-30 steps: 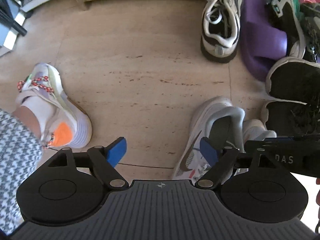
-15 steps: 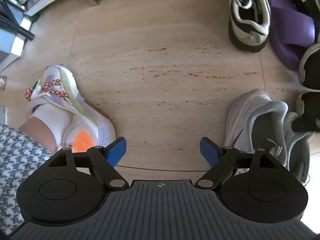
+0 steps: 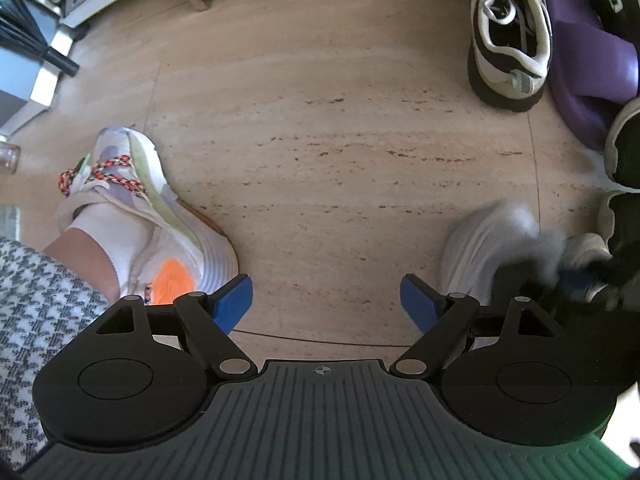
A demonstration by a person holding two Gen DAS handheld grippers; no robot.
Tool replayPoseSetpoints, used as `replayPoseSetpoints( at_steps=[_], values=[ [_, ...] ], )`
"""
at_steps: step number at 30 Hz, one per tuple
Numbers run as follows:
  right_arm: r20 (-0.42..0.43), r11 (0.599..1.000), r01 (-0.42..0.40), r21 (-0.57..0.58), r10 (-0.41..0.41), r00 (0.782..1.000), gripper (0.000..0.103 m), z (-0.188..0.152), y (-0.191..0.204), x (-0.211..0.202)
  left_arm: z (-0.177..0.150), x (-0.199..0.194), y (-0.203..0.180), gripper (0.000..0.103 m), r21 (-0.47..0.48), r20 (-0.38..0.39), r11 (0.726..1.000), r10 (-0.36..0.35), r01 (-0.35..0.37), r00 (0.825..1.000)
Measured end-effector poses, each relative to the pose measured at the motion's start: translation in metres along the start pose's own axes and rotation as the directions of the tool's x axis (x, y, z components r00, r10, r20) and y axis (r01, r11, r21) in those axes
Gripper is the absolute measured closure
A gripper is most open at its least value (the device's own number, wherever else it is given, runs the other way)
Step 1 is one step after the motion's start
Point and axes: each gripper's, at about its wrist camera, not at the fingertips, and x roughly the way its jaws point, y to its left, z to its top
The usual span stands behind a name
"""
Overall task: Organize scattered shoes
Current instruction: 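Grip and align the white sneaker beside its mate with the right tool, then move both tools toward the black sneakers on the heap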
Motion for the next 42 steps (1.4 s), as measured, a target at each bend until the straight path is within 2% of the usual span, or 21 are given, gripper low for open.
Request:
replayPoseSetpoints(
  at_steps=[1, 3, 7, 9, 10, 13, 16, 18, 19, 21, 24, 30, 33, 35, 37, 39, 40, 42],
  values=[
    [-0.018, 1.0, -0.006, -0.03, 0.006, 1.0, 0.087, -0.003, 0.006, 0.001, -0.001, 0.0, 0.0, 0.018, 0.001, -0.004, 1.0, 0.002, -0.002, 1.0],
    [-0.018, 0.992, 0.057, -0.116, -0.059, 0.998, 0.087, -0.009, 0.019, 0.004, -0.002, 0.001, 0.001, 0.018, 0.0, -0.008, 1.0, 0.004, -0.004, 1.0],
    [-0.003, 0.968, 0.137, -0.209, -0.141, 0.99, 0.088, -0.014, 0.028, 0.005, -0.004, 0.002, 0.002, 0.017, -0.002, -0.018, 1.0, 0.025, -0.025, 1.0],
    [0.012, 0.943, 0.185, -0.278, -0.189, 0.982, 0.087, -0.016, 0.032, 0.005, -0.004, 0.003, 0.003, 0.017, -0.004, -0.024, 1.0, 0.029, -0.029, 0.999],
    [0.014, 0.943, 0.192, -0.271, -0.195, 0.981, 0.087, -0.016, 0.032, 0.005, -0.005, 0.004, 0.004, 0.017, -0.006, -0.028, 1.0, 0.027, -0.027, 0.999],
    [0.007, 0.968, 0.175, -0.18, -0.177, 0.984, 0.085, -0.014, 0.023, 0.003, -0.005, 0.003, 0.003, 0.017, -0.003, -0.027, 1.0, 0.027, -0.027, 0.999],
    [-0.01, 0.993, 0.084, -0.084, -0.085, 0.996, 0.064, -0.008, 0.011, -0.002, -0.005, 0.0, 0.003, 0.017, 0.0, -0.019, 0.999, 0.036, -0.036, 0.999],
    [-0.004, 1.0, -0.005, 0.007, 0.005, 1.0, 0.058, -0.007, -0.003, -0.017, -0.005, -0.005, 0.004, 0.016, -0.005, -0.008, 0.999, 0.039, -0.039, 0.999],
    [0.002, 0.998, -0.041, 0.046, 0.041, 0.999, 0.056, -0.008, -0.009, -0.026, -0.006, -0.007, 0.004, 0.016, -0.006, -0.003, 0.999, 0.04, -0.041, 0.999],
    [0.018, 0.988, -0.112, 0.111, 0.11, 0.994, 0.042, -0.013, -0.022, -0.044, -0.006, -0.01, 0.004, 0.016, -0.006, 0.003, 0.999, 0.041, -0.041, 0.999],
    [0.063, 0.963, -0.189, 0.19, 0.18, 0.982, 0.038, -0.03, -0.045, -0.076, -0.008, -0.02, -0.001, 0.016, 0.002, 0.033, 1.0, 0.006, -0.006, 0.999],
    [0.142, 0.934, -0.196, 0.299, 0.159, 0.977, 0.037, -0.065, -0.08, -0.109, -0.004, -0.038, -0.006, 0.017, -0.055, 0.101, 0.991, -0.113, 0.119, 0.988],
    [0.158, 0.908, -0.186, 0.375, 0.135, 0.978, 0.037, -0.071, -0.102, -0.108, 0.002, -0.043, -0.005, 0.018, -0.091, 0.131, 0.986, -0.124, 0.137, 0.984],
    [0.169, 0.889, -0.182, 0.419, 0.12, 0.978, 0.037, -0.071, -0.114, -0.107, 0.006, -0.045, -0.006, 0.024, -0.095, 0.14, 0.986, -0.124, 0.138, 0.982],
    [0.181, 0.881, -0.172, 0.441, 0.101, 0.978, 0.037, -0.07, -0.124, -0.109, 0.011, -0.045, -0.012, 0.028, -0.082, 0.138, 0.983, -0.152, 0.164, 0.979],
    [0.189, 0.879, -0.135, 0.456, 0.053, 0.981, 0.036, -0.066, -0.137, -0.113, 0.015, -0.047, -0.03, 0.028, -0.016, 0.128, 0.974, -0.223, 0.226, 0.966],
    [0.19, 0.879, -0.12, 0.462, 0.034, 0.981, 0.035, -0.065, -0.142, -0.116, 0.015, -0.047, -0.033, 0.028, -0.004, 0.127, 0.973, -0.23, 0.232, 0.965],
    [0.197, 0.863, -0.093, 0.497, -0.008, 0.98, 0.028, -0.069, -0.16, -0.122, 0.013, -0.053, -0.056, 0.026, 0.101, 0.12, 0.97, -0.234, 0.223, 0.965]
  ],
)
